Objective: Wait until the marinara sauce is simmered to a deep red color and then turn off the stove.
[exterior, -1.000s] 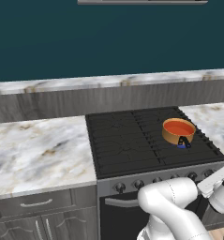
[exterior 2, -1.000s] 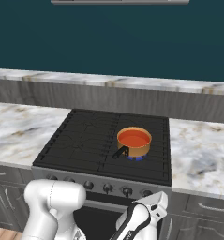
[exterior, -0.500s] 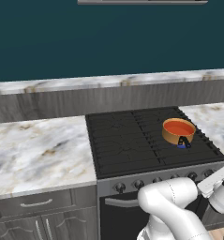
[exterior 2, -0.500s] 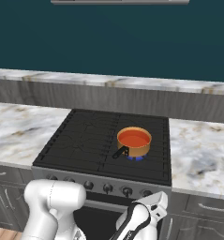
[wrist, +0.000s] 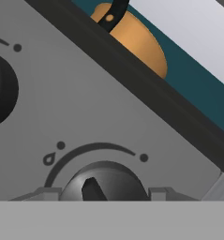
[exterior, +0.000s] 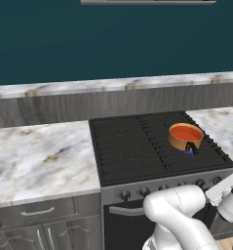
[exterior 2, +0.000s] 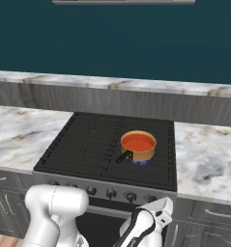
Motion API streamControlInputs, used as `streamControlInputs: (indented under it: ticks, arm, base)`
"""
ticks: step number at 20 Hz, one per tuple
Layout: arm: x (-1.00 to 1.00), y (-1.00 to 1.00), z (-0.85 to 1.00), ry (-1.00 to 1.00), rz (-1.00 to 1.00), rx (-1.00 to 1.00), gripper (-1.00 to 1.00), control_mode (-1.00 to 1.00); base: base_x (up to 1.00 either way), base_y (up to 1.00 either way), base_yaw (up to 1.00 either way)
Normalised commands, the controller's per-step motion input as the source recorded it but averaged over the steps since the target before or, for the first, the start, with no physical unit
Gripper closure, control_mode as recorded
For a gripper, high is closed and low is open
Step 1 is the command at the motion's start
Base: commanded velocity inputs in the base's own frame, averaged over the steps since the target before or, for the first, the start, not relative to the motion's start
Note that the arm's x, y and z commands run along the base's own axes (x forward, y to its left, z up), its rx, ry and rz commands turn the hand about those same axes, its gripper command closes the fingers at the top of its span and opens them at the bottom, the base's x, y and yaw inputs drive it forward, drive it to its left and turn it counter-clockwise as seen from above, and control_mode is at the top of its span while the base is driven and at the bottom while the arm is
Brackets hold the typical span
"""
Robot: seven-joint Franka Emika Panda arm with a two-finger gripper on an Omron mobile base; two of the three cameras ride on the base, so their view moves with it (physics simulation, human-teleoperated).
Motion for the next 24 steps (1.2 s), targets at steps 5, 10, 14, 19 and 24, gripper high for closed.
streamControlInputs:
  ticks: [5, 10, 14, 19, 24]
  arm:
    - [0.00, 0.00, 0.00, 0.00, 0.00, 0.00, 1.00, -1.00]
    - [0.00, 0.00, 0.00, 0.00, 0.00, 0.00, 1.00, -1.00]
    - [0.00, 0.00, 0.00, 0.00, 0.00, 0.00, 1.00, -1.00]
    - [0.00, 0.00, 0.00, 0.00, 0.00, 0.00, 1.00, -1.00]
    - [0.00, 0.00, 0.00, 0.00, 0.00, 0.00, 1.00, -1.00]
  base:
    - [0.00, 0.00, 0.00]
    - [0.00, 0.00, 0.00]
    - [0.00, 0.00, 0.00]
    - [0.00, 0.00, 0.00]
    - [0.00, 0.00, 0.00]
